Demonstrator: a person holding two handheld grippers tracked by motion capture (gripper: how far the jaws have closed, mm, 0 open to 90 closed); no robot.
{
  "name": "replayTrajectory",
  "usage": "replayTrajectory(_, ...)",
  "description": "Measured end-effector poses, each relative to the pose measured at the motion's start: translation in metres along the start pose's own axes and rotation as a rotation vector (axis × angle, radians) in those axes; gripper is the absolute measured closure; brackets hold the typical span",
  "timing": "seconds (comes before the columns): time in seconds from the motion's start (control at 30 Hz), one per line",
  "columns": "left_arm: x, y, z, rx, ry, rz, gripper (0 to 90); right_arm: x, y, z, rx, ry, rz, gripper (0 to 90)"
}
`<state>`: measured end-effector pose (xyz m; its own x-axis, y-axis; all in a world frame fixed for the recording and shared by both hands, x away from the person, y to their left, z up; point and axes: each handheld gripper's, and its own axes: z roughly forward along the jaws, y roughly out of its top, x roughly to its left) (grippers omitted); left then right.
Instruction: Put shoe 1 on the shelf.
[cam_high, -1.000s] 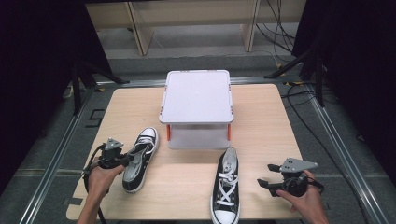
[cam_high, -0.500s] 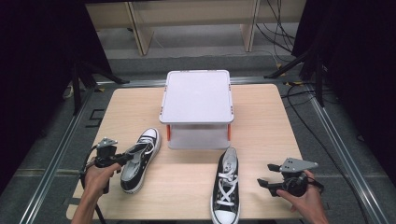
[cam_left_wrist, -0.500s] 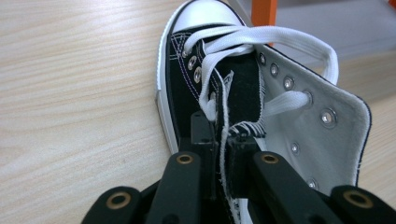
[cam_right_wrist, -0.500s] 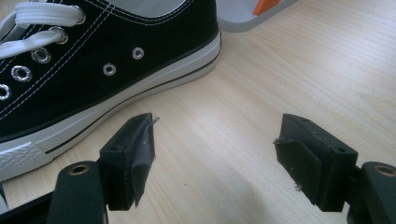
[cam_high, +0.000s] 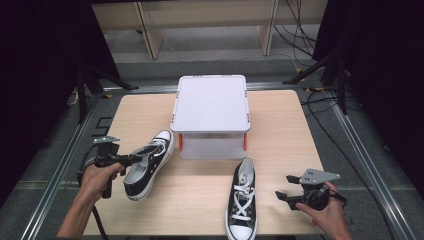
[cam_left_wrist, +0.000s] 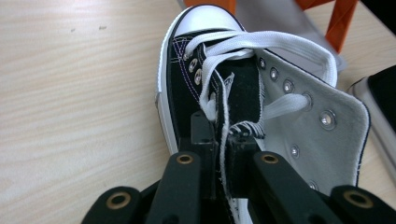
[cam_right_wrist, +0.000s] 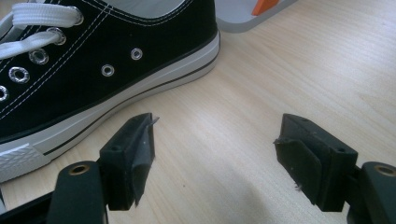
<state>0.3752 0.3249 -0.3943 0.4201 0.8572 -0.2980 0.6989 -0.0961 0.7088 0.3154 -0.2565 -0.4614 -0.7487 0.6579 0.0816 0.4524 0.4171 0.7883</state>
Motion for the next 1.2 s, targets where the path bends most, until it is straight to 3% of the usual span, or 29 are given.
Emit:
replayTrajectory(0.2, -0.002, 0.025, -0.017, -0.003, -0.002, 0.027, 84.5, 0.000, 0.000, 0.000, -0.001, 0.001, 0.001, 28.2)
replayTrajectory(0.37, -0.001, 0.038, -0.030, -0.041, -0.004, -0.005, 84.5, -0.001, 0.000, 0.000, -0.003, 0.001, -0.004, 28.2)
replayTrajectory(0.53, 0.001, 0.062, -0.045, -0.063, 0.027, -0.004, 84.5, -0.001, 0.000, 0.000, -0.003, 0.001, -0.002, 28.2)
replayTrajectory(0.7, -0.002, 0.078, -0.052, -0.090, 0.024, -0.005, 84.5, -0.001, 0.001, -0.001, 0.002, -0.007, -0.002, 28.2)
replayTrajectory(0.8, -0.009, 0.093, -0.052, -0.121, 0.010, -0.008, 84.5, -0.001, 0.001, -0.001, -0.004, -0.007, -0.001, 28.2)
replayTrajectory(0.97, -0.018, 0.111, -0.048, -0.128, 0.008, 0.014, 84.4, -0.001, 0.001, -0.001, -0.008, -0.008, 0.001, 28.2)
replayTrajectory(1.2, -0.039, 0.144, -0.029, -0.141, 0.000, 0.031, 84.4, -0.001, 0.001, -0.001, -0.008, -0.010, 0.002, 28.2)
